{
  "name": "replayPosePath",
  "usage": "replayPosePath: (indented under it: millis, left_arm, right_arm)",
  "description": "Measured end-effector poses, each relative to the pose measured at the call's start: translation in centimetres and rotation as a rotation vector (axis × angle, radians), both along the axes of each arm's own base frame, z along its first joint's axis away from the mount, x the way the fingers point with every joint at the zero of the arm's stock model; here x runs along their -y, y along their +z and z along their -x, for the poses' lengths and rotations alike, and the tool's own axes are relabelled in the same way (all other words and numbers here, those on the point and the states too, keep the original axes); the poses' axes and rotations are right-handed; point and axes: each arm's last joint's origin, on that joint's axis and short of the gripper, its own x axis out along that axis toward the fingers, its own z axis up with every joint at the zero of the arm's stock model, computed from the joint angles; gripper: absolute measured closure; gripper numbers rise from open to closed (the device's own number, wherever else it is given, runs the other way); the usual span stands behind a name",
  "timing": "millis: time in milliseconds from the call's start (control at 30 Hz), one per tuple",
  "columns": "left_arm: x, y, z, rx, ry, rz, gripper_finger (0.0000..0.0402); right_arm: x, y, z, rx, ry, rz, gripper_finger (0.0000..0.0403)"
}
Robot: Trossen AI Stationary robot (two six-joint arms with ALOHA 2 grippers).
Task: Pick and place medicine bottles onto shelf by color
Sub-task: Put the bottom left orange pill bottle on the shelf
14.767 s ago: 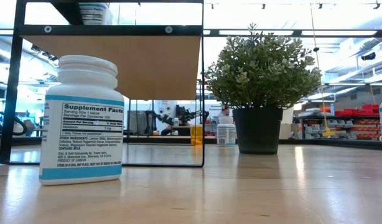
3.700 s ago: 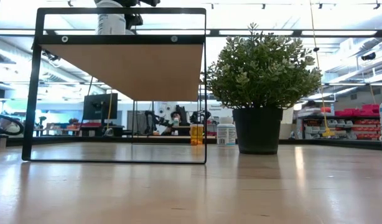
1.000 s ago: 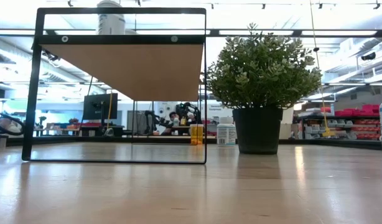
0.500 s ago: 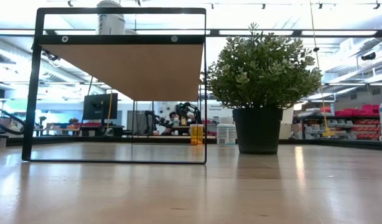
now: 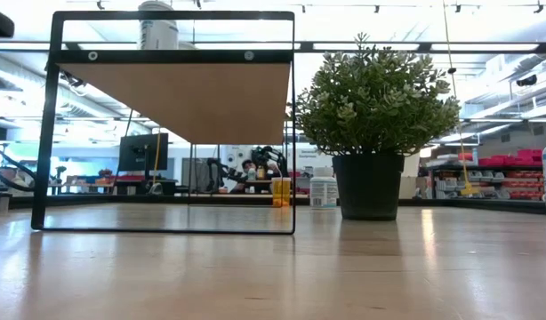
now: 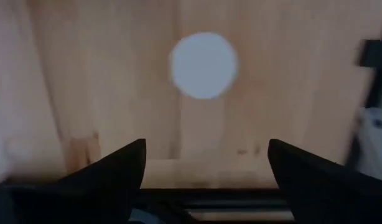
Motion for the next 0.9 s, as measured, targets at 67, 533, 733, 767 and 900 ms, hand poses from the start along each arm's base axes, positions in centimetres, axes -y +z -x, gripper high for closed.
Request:
replayPosePath:
  millis: [67,533,733,767,900]
  left_arm:
    - [0.0,-0.5,0.0,0.027,0.020,-0.015,0.0059]
    - [0.5,-3.1,-0.7,0.122,0.101,0.017,0.0059]
    - [1.0,-3.8,-1.1,0.165,0.102,0.068,0.0059]
    - [1.0,-3.9,-1.1,0.164,0.101,0.059,0.0059]
    - [1.2,-4.7,-1.4,0.152,0.073,0.024,0.0059]
  right_arm:
    - [-0.1,0.0,0.1,0.013,-0.012,0.001,0.0147]
    - [-0.2,0.0,0.1,0.026,-0.035,-0.008,0.0147]
    - [-0.2,0.0,0.1,0.028,-0.041,-0.013,0.0147]
    - [-0.2,0.0,0.1,0.028,-0.042,-0.014,0.0147]
    - [-0.2,0.0,0.1,0.028,-0.043,-0.015,0.0147]
